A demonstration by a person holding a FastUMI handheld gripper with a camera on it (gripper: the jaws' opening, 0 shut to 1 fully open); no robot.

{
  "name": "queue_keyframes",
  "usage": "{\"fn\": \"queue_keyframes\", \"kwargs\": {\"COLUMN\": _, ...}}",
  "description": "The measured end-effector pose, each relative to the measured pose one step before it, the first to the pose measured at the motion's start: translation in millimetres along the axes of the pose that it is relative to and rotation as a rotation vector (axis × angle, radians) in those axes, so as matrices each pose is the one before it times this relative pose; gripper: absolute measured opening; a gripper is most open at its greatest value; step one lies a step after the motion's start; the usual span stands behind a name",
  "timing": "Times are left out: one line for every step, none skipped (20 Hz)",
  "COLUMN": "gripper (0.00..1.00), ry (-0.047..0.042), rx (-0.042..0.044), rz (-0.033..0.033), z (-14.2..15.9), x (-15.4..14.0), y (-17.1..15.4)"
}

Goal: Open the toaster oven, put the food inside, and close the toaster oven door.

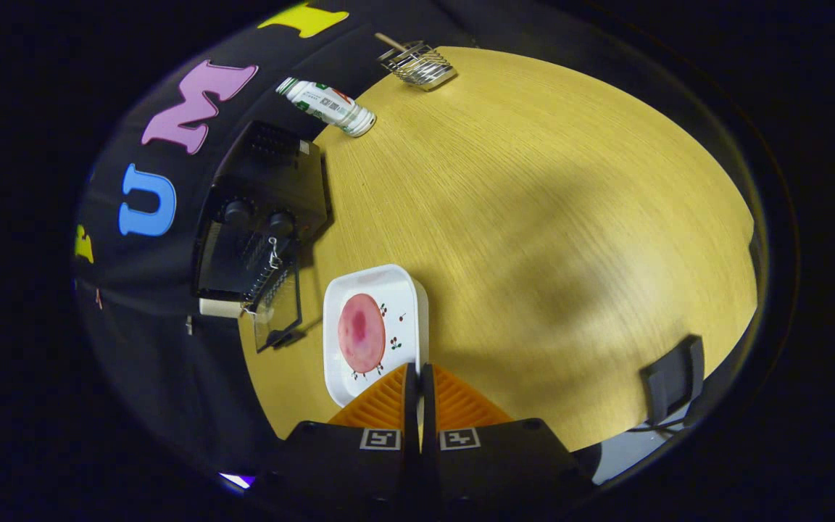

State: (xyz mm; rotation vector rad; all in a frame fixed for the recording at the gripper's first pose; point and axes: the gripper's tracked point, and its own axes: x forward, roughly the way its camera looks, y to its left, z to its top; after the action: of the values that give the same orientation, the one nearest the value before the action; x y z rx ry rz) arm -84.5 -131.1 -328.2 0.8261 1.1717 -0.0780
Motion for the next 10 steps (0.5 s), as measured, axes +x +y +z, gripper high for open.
{"fn": "queue_keyframes", "kwargs": {"gripper": 0.05, "ry": -0.01104, "rx": 0.03255, "rz": 0.01516, "z": -5.23, "x": -2.64, "y": 4.90}}
{"fn": "queue_keyframes", "kwargs": {"gripper": 0.05, "ry": -0.01028, "rx": 0.02262, "rz": 0.01125, "z": -5.01, "x": -4.50, "y": 3.06}}
{"fn": "queue_keyframes", "kwargs": {"gripper": 0.05, "ry": -0.01056, "rx": 0.01581, "rz": 0.00941, "z": -4.92, "x": -3.69, "y": 2.83}}
{"fn": "queue_keyframes", "kwargs": {"gripper": 0.05, "ry": -0.01016, "rx": 0.01284, "rz": 0.00857, "z": -4.80, "x": -5.68, "y": 2.98}}
{"fn": "queue_keyframes", "kwargs": {"gripper": 0.05, "ry": -0.01061, "rx": 0.01182, "rz": 0.01126, "z": -4.15, "x": -3.59, "y": 5.33}}
{"fn": "queue_keyframes", "kwargs": {"gripper": 0.05, "ry": -0.01065, "rx": 0.00888, "rz": 0.01165, "z": -3.38, "x": -4.26, "y": 6.60}}
{"fn": "queue_keyframes", "kwargs": {"gripper": 0.05, "ry": -0.01019, "rx": 0.00783, "rz": 0.01468, "z": -4.56, "x": -3.12, "y": 8.12}}
{"fn": "queue_keyframes", "kwargs": {"gripper": 0.05, "ry": -0.00766, "rx": 0.00770, "rz": 0.01661, "z": -4.38, "x": -2.25, "y": 9.82}}
{"fn": "queue_keyframes", "kwargs": {"gripper": 0.05, "ry": -0.00550, "rx": 0.00687, "rz": 0.01831, "z": -5.03, "x": -0.27, "y": 10.84}}
{"fn": "queue_keyframes", "kwargs": {"gripper": 0.05, "ry": -0.00102, "rx": 0.00515, "rz": 0.01572, "z": -6.42, "x": -3.95, "y": 10.69}}
